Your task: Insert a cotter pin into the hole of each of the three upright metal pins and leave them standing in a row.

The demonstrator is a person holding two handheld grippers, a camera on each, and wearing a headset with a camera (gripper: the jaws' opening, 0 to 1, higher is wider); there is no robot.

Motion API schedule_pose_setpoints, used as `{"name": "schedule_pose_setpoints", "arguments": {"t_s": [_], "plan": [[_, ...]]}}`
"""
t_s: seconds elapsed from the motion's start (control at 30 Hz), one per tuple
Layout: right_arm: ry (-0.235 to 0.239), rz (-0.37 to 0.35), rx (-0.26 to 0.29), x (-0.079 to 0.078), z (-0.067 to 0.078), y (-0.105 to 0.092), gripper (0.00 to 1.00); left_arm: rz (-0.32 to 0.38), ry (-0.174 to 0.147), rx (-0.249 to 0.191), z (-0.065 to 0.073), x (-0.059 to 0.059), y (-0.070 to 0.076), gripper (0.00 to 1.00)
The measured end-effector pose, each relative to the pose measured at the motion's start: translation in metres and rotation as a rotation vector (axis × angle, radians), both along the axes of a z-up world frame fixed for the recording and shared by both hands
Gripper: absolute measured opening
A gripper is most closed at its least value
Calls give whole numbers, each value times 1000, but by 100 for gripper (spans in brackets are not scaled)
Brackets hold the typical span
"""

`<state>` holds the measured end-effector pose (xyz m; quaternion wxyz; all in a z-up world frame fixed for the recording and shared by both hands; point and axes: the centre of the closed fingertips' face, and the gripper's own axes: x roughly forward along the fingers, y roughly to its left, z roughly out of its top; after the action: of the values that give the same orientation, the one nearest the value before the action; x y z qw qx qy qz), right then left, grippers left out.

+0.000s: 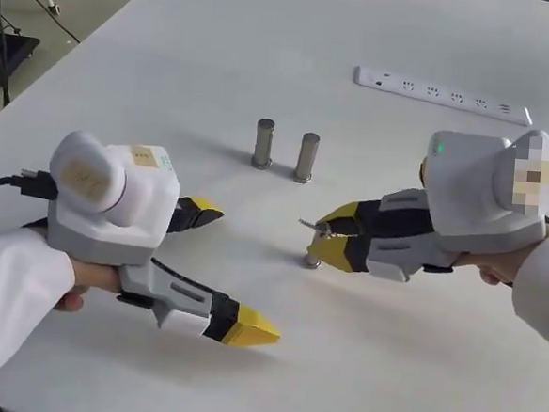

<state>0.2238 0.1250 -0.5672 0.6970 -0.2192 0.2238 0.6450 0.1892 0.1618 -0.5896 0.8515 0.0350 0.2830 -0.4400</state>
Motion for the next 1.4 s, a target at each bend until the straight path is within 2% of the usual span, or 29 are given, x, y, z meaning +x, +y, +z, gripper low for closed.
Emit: {"name": "schedule_pose_setpoints", "arguments": {"t_s": [0.17, 0.27, 0.47, 0.67, 0.93, 1.03, 1.1, 1.27, 1.4], "plan": [[-8, 5, 4, 6, -1, 0, 5, 3, 5, -7, 3, -2, 4, 99], [-17, 45, -2, 4, -1, 0, 5, 6, 5, -10, 6, -3, 8, 99], [-47, 115, -24, 10, 1, -3, 4, 15, 6, -33, 13, -3, 10, 99], [-59, 167, 6, 17, 7, -4, 4, 20, 9, -27, 13, -4, 12, 99], [-78, 216, -17, 26, 5, -7, 4, 27, 20, -22, 12, -5, 13, 99], [-49, 212, 21, 27, 9, -4, 4, 29, 24, -19, 11, -5, 14, 99], [-49, 213, 21, 32, 8, -7, 4, 31, 27, -20, 11, -5, 14, 99], [-51, 222, 3, 30, 2, -8, 4, 31, 34, -14, 9, -6, 15, 99], [-40, 217, 9, 30, 1, -7, 4, 33, 44, -9, 6, -8, 16, 99]]}}
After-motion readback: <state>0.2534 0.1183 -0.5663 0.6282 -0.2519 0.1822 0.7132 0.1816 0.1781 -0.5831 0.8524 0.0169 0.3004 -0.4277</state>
